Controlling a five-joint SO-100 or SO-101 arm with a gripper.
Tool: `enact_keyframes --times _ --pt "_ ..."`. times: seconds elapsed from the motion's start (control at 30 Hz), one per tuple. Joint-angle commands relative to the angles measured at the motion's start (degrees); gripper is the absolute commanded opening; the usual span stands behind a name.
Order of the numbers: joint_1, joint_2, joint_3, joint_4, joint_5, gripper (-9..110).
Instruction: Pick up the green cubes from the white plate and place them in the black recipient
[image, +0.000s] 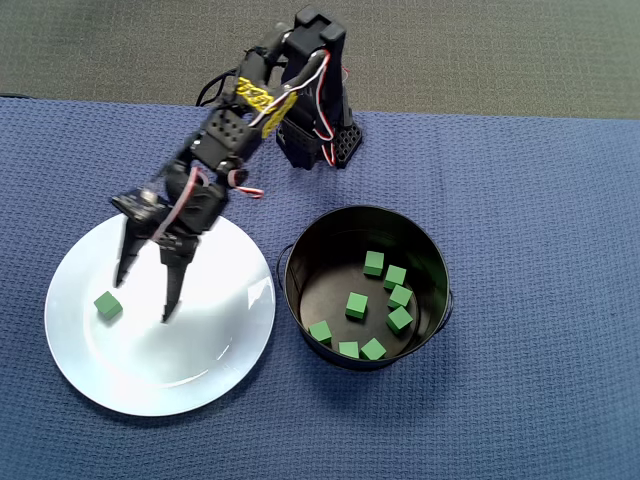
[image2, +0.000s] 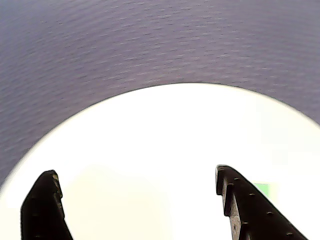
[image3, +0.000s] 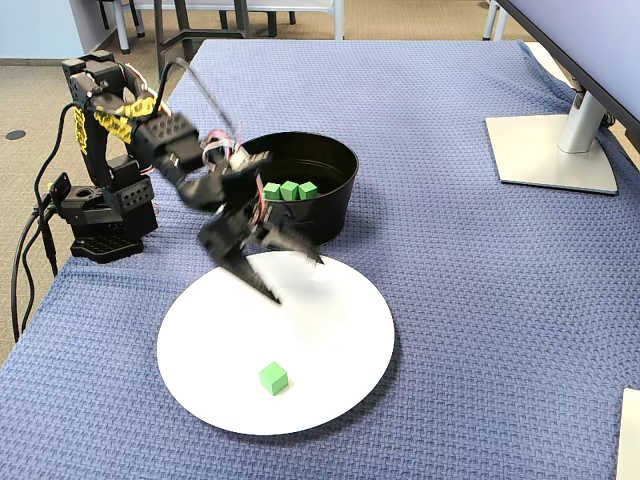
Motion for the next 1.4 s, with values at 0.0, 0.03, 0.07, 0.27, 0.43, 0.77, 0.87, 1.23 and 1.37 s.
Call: enact_keyframes --times 0.0,0.03,0.07,0.27,0.43,0.77,0.87,1.23,1.37 --pt "4.1 -3.3 0.6 -7.9 -2.1 33" --pt "4.8 -4.3 0.7 -9.0 -2.4 33" --pt "5.5 -5.4 0.7 -10.0 -2.6 33" --pt "9.0 -11.8 -1.0 -14.8 -3.6 33" --pt "9.8 -15.7 -2.5 -16.4 -4.0 32" --pt "8.1 -19.7 -4.0 -17.3 -3.3 24" --pt "7.3 -21.0 -4.9 -17.7 -2.9 23" --pt "6.2 -25.6 -7.9 -18.7 -2.5 10" --pt "5.8 -24.9 -7.7 -19.2 -0.7 0"
